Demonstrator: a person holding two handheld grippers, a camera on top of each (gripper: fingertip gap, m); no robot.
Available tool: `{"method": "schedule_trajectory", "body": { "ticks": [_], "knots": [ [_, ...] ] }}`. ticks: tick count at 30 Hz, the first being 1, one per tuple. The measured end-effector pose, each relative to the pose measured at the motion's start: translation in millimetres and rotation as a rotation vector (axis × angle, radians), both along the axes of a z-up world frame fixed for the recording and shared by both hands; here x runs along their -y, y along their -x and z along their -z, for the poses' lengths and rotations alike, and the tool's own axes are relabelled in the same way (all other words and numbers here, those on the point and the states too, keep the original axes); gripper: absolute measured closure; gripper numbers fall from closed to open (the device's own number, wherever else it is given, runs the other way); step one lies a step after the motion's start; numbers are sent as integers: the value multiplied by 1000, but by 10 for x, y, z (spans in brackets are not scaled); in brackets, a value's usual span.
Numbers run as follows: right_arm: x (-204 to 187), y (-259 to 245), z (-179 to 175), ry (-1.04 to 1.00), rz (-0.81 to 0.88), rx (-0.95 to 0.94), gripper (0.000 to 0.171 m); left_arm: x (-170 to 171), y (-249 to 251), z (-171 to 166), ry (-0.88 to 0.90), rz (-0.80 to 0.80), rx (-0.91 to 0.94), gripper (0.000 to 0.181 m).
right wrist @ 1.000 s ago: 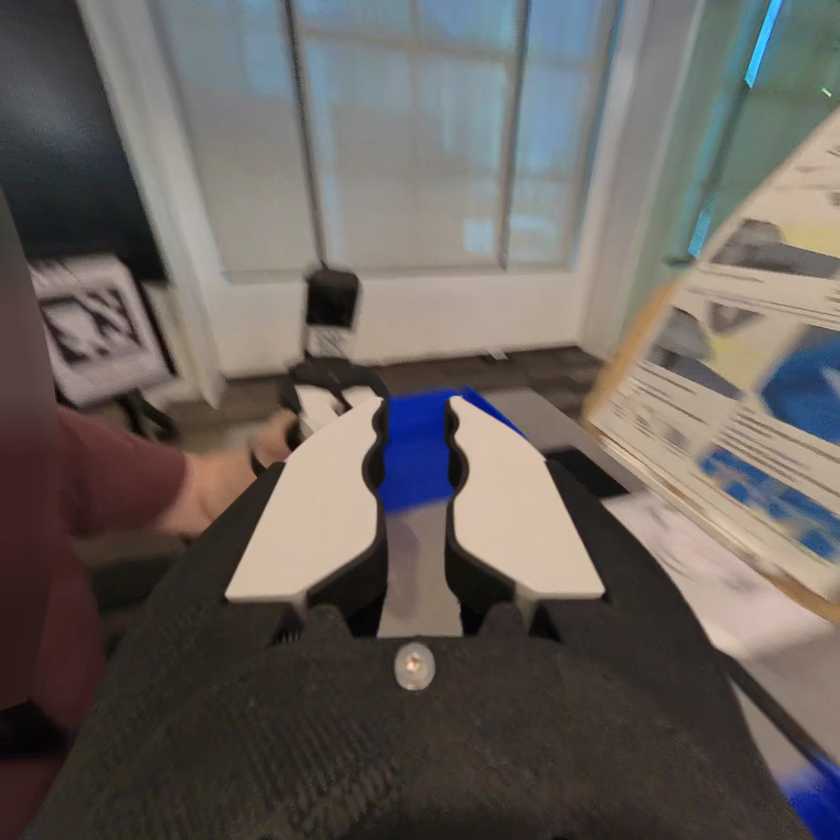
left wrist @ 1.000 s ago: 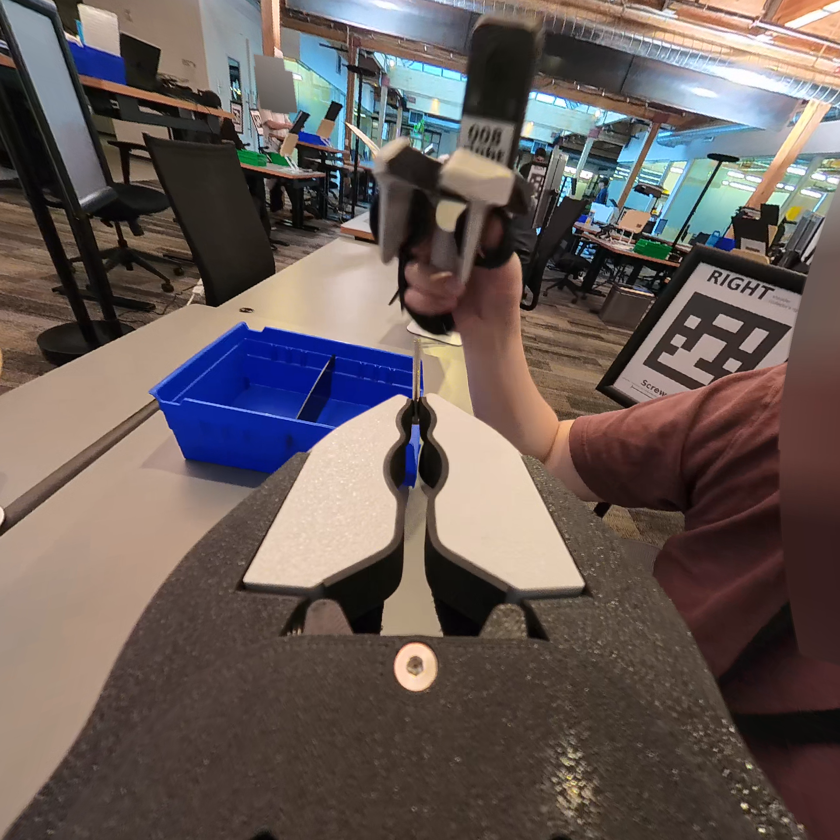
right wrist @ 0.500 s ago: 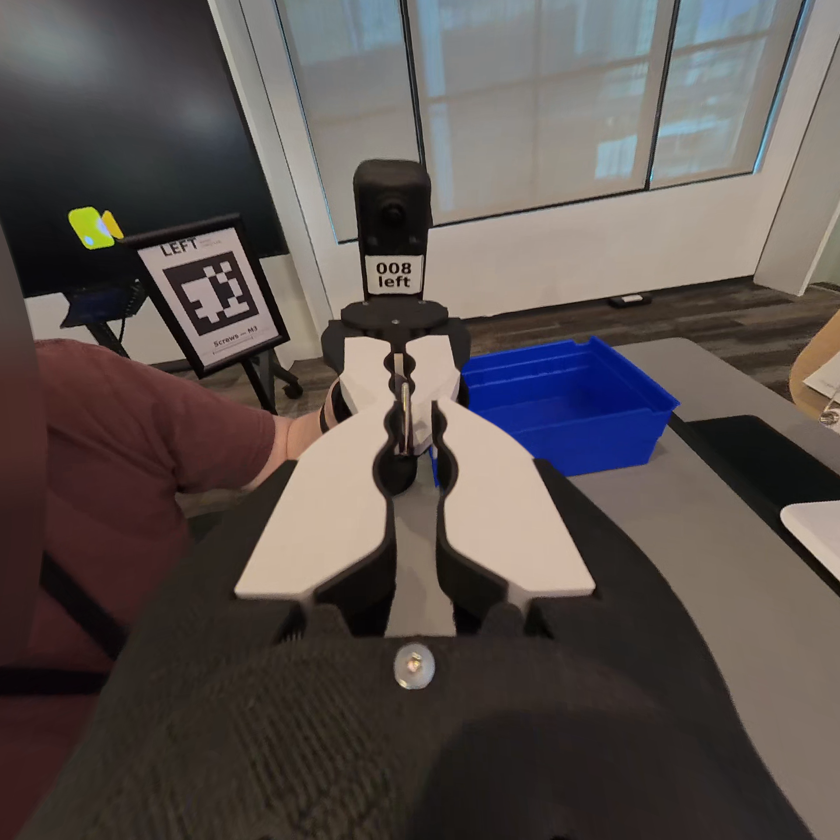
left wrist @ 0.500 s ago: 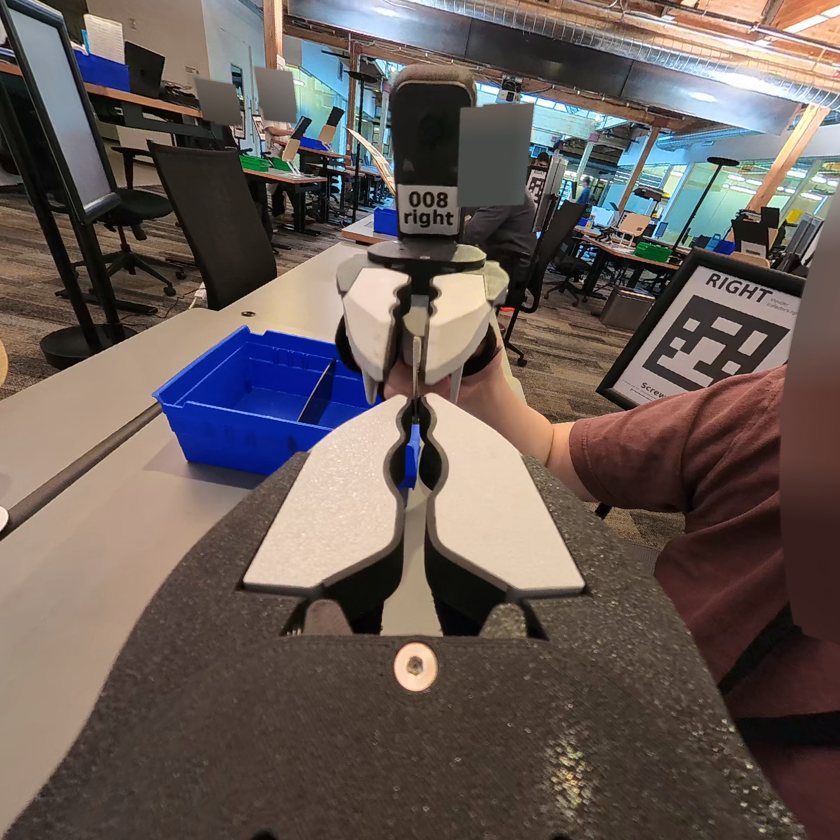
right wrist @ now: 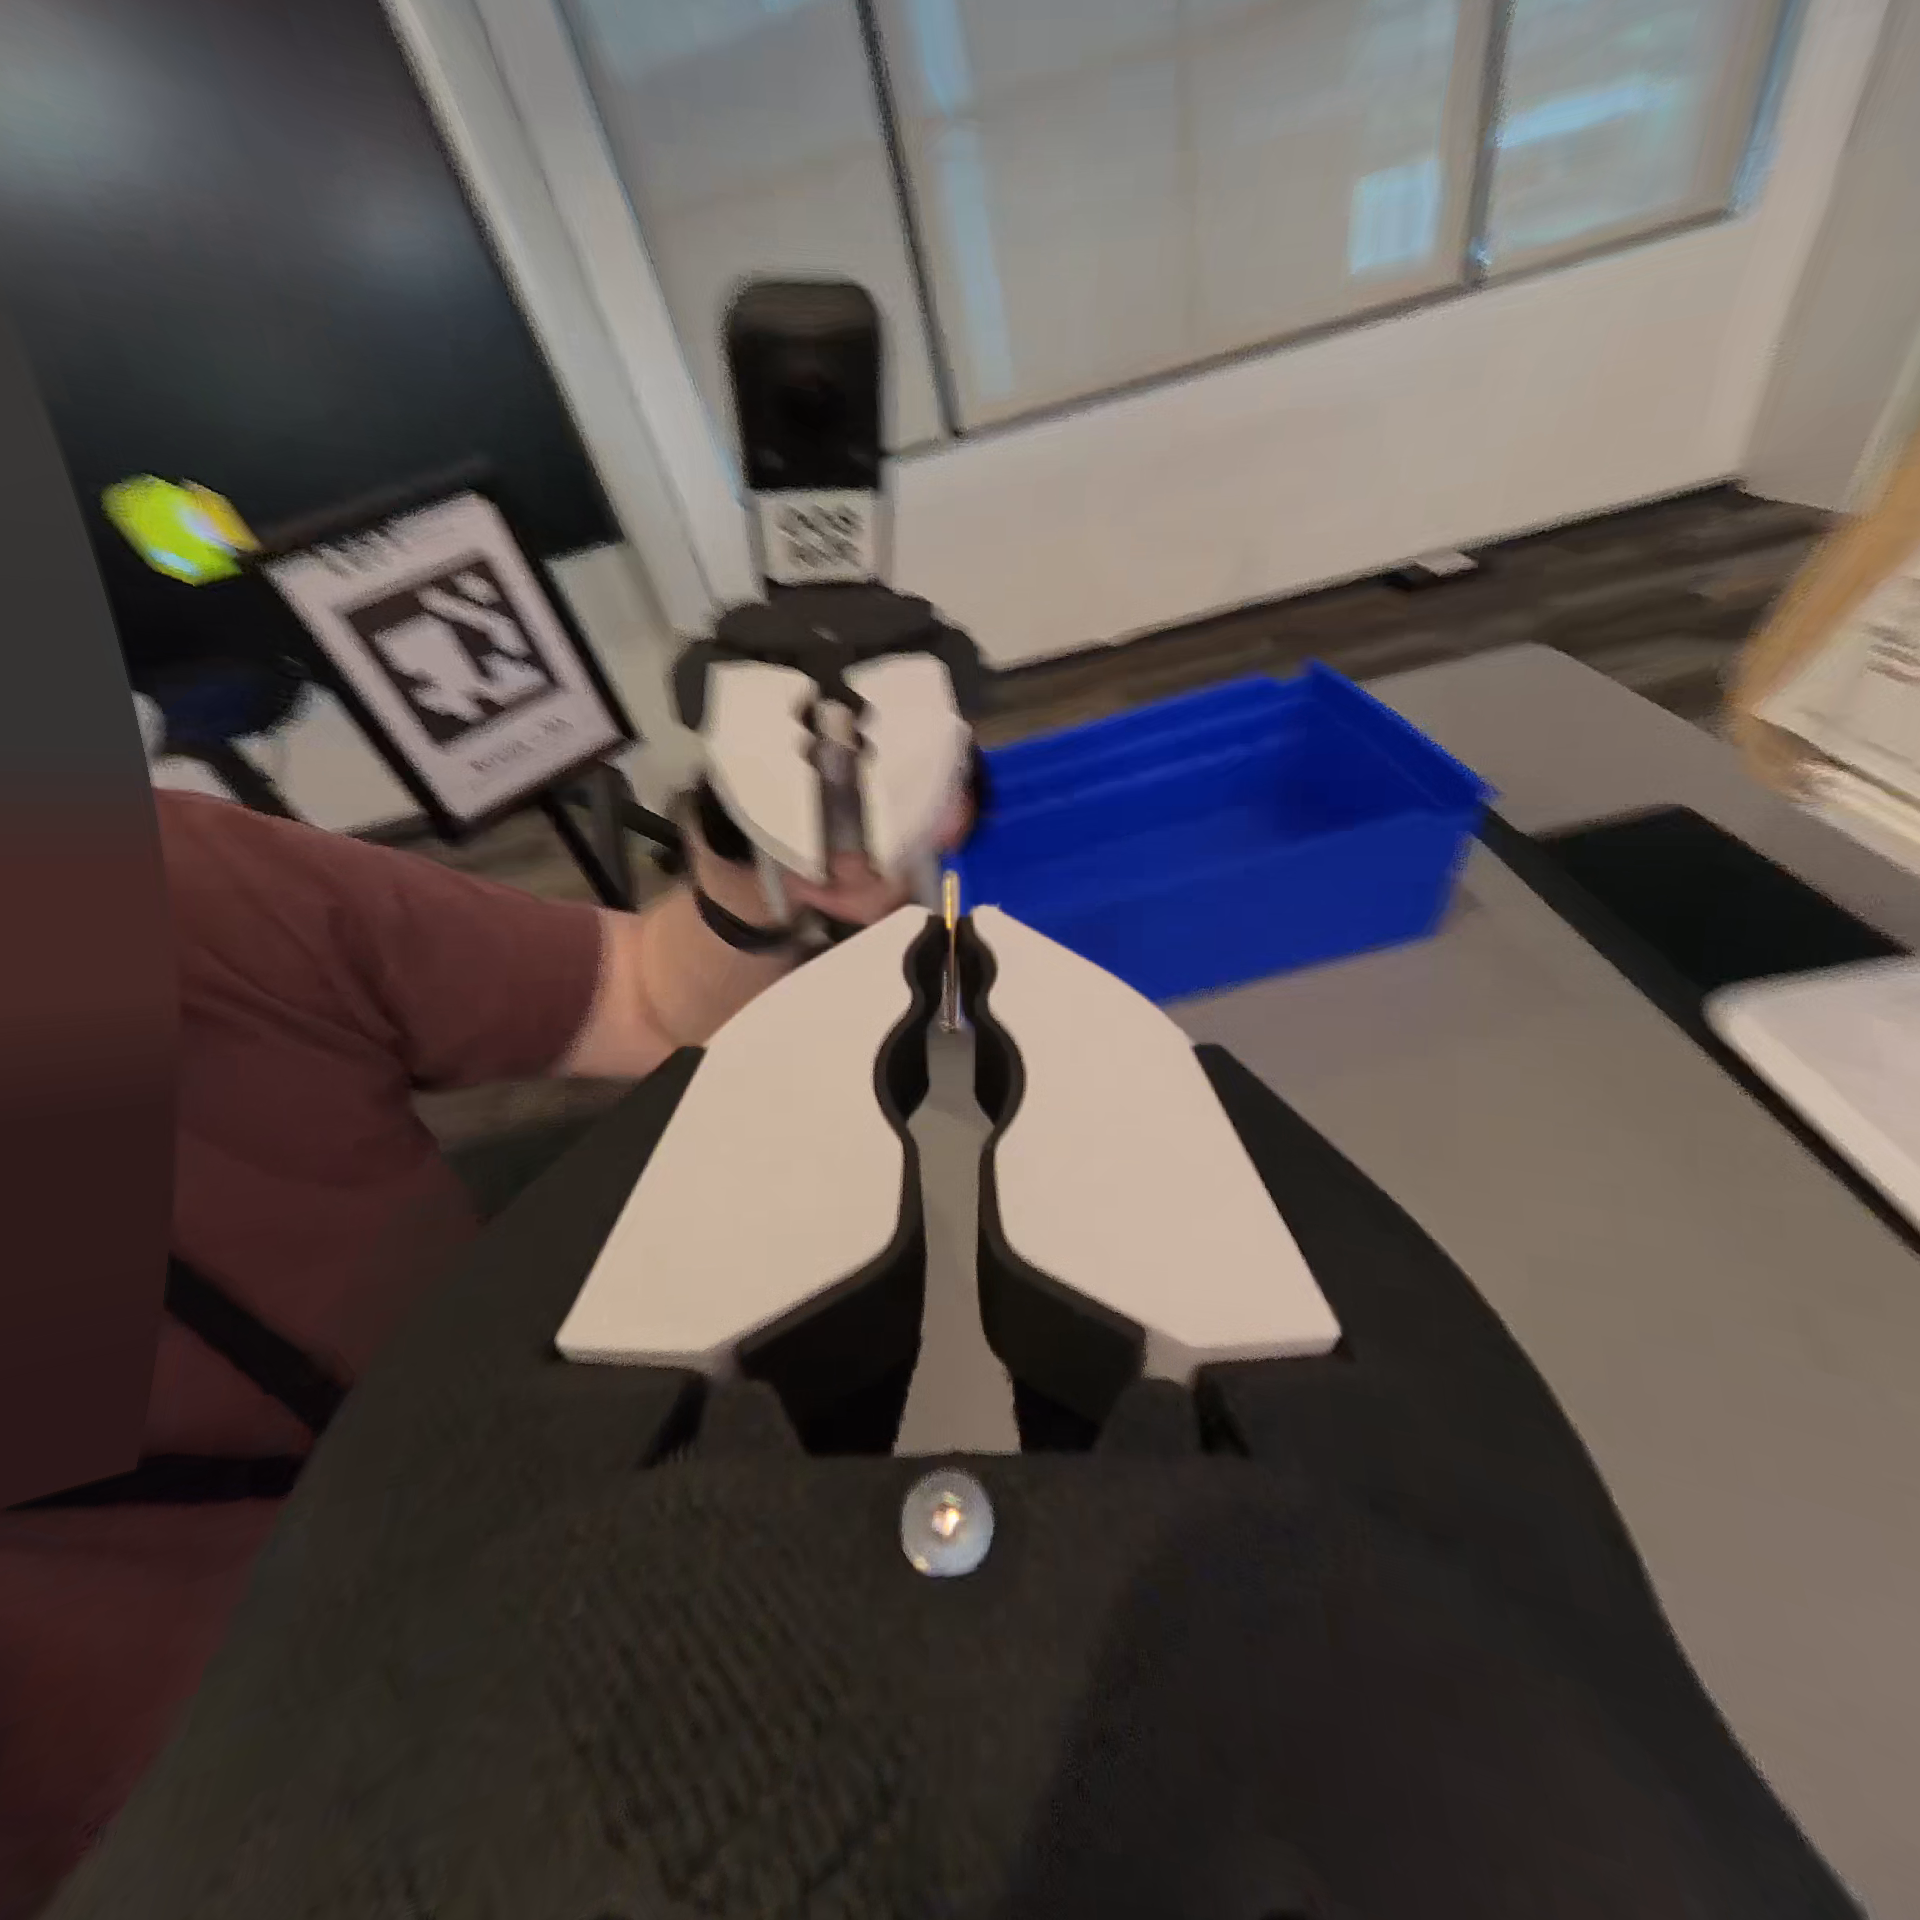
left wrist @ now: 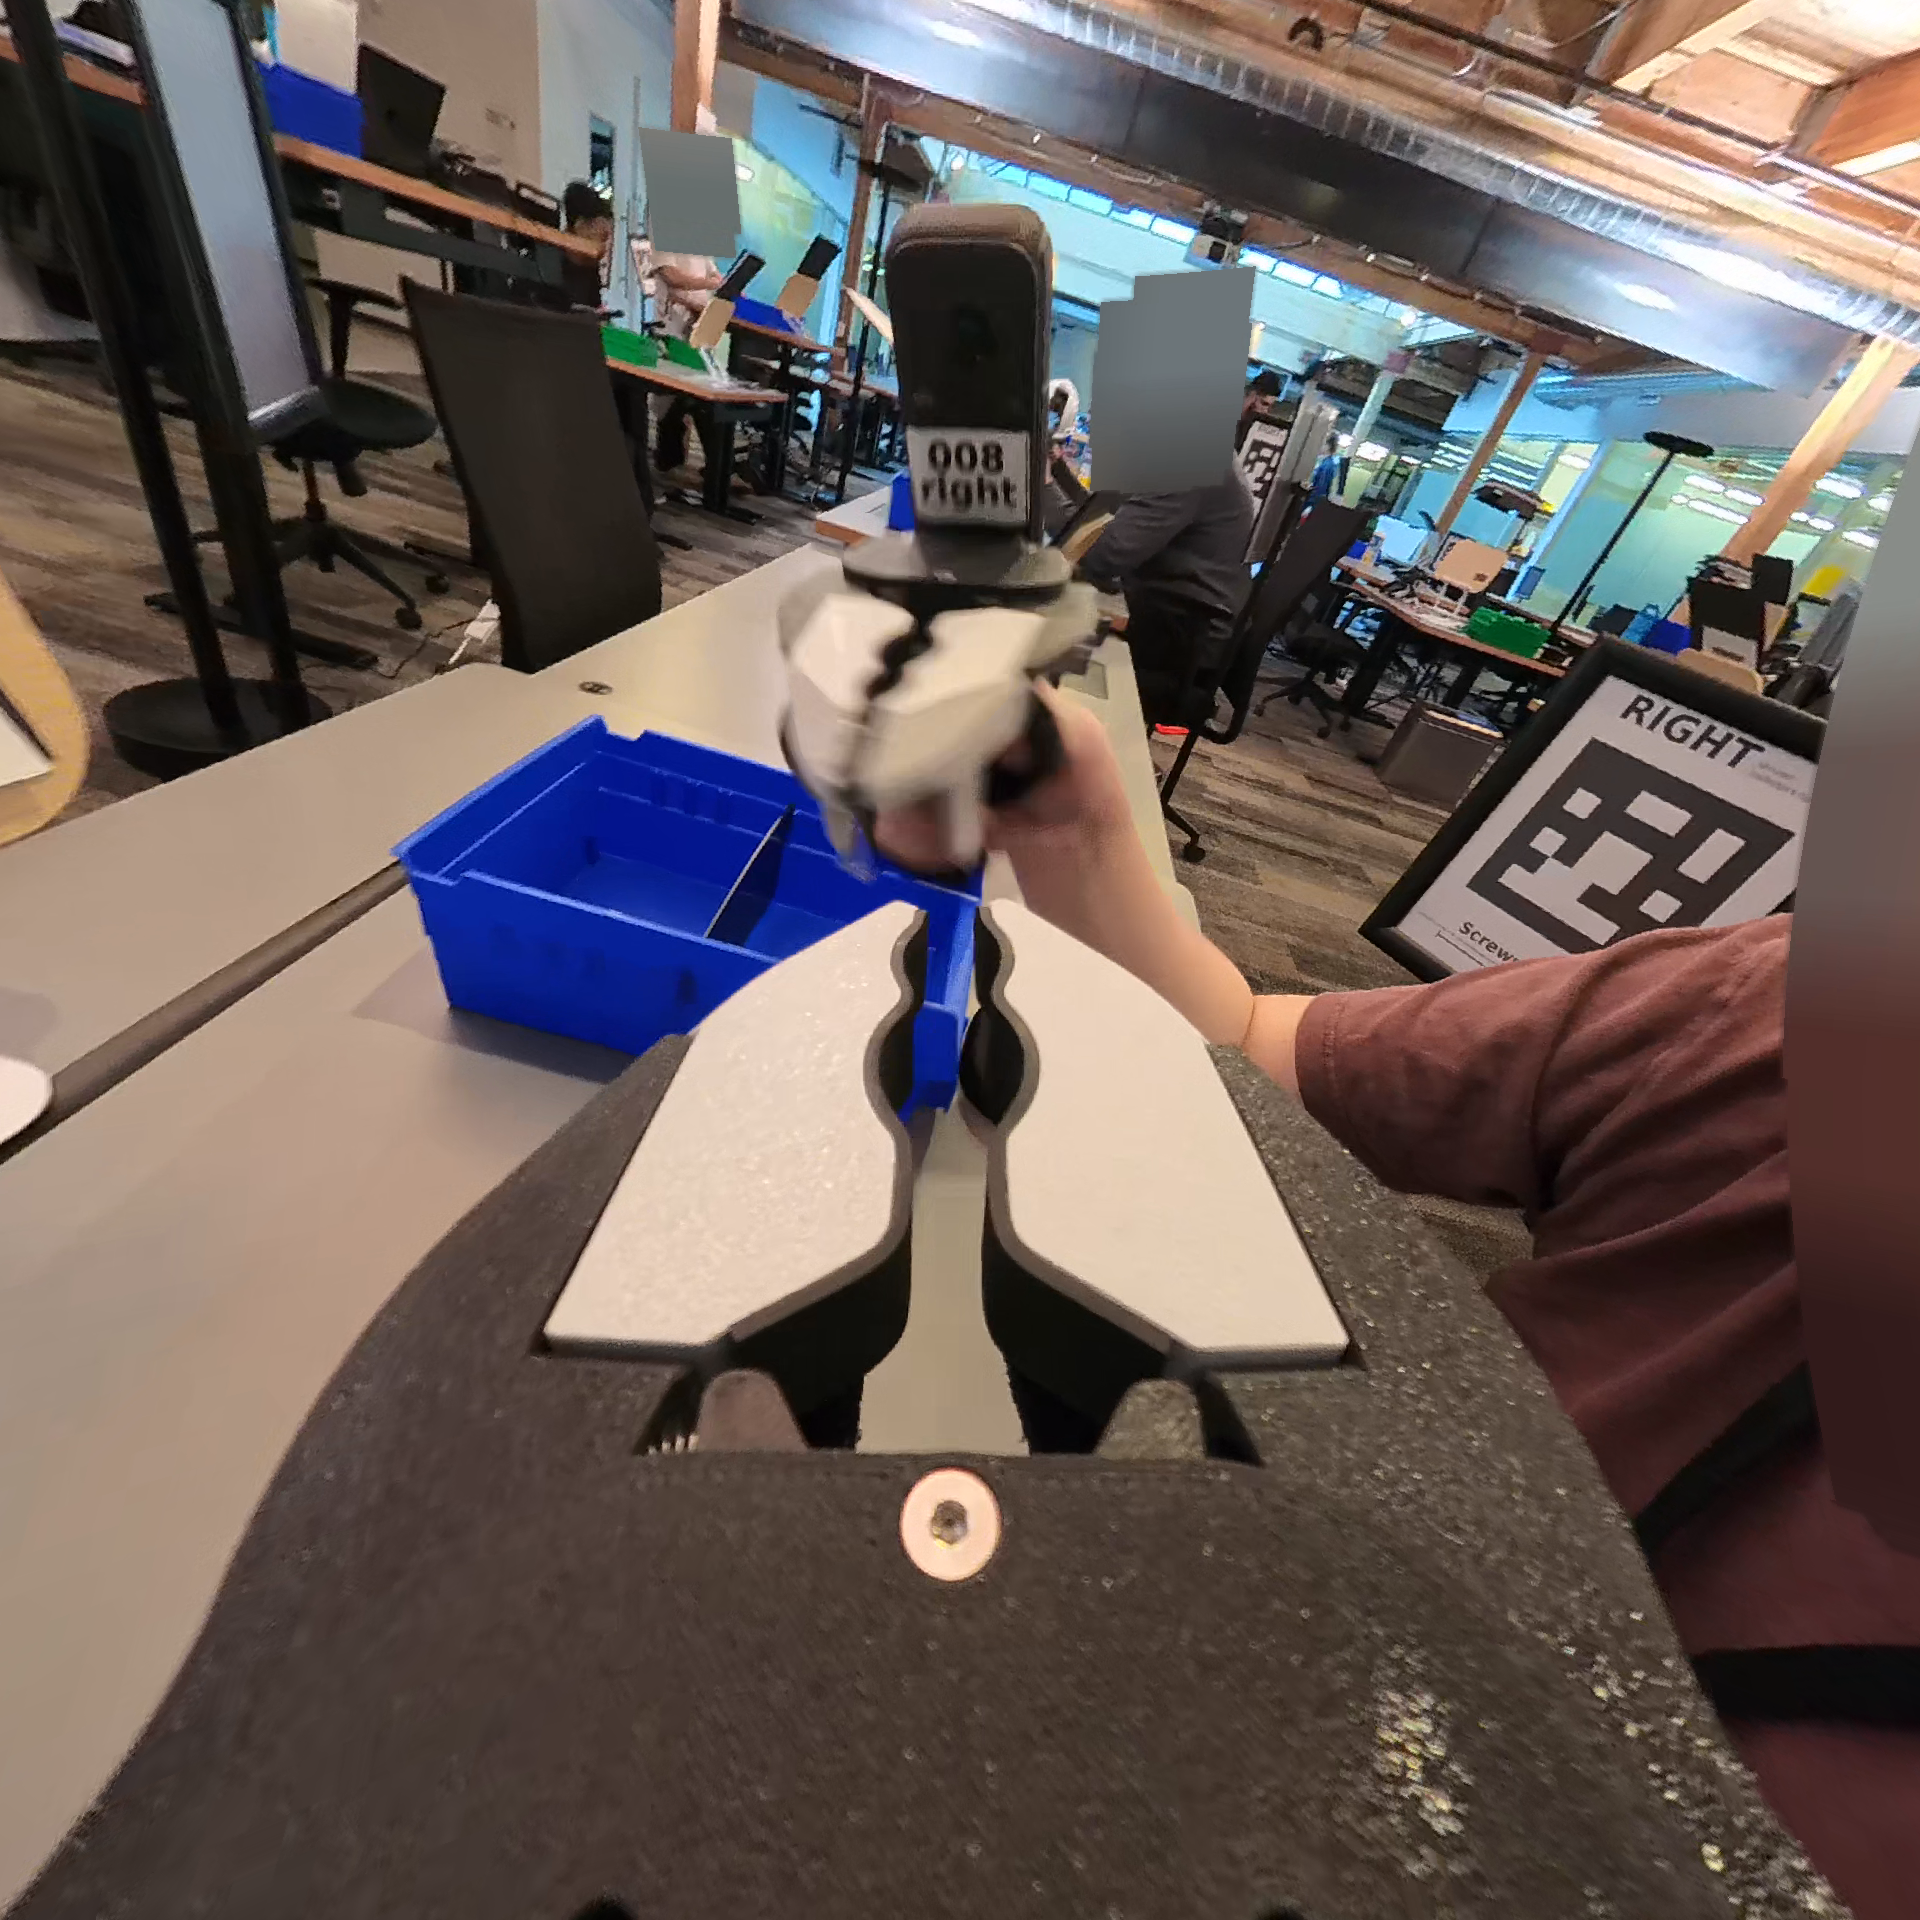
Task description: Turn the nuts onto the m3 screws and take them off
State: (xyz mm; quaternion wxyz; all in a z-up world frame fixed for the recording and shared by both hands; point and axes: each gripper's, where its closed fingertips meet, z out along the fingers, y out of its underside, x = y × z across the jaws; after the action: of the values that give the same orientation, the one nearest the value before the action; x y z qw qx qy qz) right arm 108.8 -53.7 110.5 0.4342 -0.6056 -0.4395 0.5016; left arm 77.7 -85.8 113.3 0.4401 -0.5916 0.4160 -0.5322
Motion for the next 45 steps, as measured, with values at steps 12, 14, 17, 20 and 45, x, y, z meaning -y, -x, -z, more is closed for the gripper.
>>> {"method": "schedule_trajectory", "body": {
  "ticks": [12,14,17,20,45],
  "knots": [
    [-1456,-2716,2231,414,910,1156,166,-64,183,14,18,-31,-90,178],
    [-1466,-2719,2299,458,913,1144,166,-106,243,-8,31,-47,-84,178],
    [-1479,-2734,2290,460,914,1139,153,-158,346,-21,47,-69,-98,177],
    [-1518,-2714,2072,375,934,1072,152,-265,562,-54,36,-142,-130,177],
    [-1410,-2324,1246,58,953,936,150,-1397,2701,2589,841,-814,-1030,180]
  ]
}}
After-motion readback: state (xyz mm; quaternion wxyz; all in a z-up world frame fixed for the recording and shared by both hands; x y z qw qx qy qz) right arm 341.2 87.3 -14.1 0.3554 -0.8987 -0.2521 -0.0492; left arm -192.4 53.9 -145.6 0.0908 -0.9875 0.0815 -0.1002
